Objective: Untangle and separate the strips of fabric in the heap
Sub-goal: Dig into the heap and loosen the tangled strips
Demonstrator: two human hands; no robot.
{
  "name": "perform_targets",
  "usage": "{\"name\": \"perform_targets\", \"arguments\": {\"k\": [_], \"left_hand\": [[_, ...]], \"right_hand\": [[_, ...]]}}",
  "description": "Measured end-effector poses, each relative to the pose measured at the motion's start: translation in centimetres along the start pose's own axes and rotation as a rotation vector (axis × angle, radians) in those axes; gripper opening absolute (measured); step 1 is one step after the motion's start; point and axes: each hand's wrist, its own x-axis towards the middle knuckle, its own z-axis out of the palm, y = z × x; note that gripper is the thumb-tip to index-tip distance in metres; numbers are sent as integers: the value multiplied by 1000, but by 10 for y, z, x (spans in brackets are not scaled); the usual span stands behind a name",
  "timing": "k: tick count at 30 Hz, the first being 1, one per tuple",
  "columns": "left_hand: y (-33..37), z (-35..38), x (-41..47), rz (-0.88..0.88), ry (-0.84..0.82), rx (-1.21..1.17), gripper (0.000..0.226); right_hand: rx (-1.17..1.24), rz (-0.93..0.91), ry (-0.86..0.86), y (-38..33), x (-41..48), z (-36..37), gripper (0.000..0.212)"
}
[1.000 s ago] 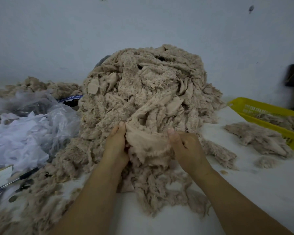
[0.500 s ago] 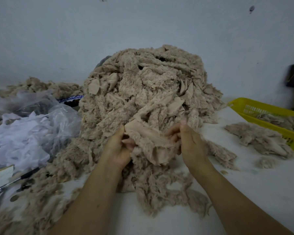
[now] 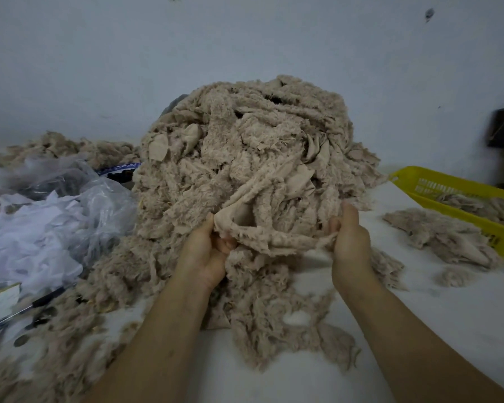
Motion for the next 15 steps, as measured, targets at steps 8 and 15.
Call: {"name": "perform_targets", "arguments": {"k": [8, 15], "left_hand": [[4, 6, -10, 23, -133, 40, 77], [-5, 3, -12, 65, -123, 398, 32]], "right_hand": [[150, 135, 207, -6, 10, -10, 50], [-518, -263, -277, 14, -11, 8, 49]]}}
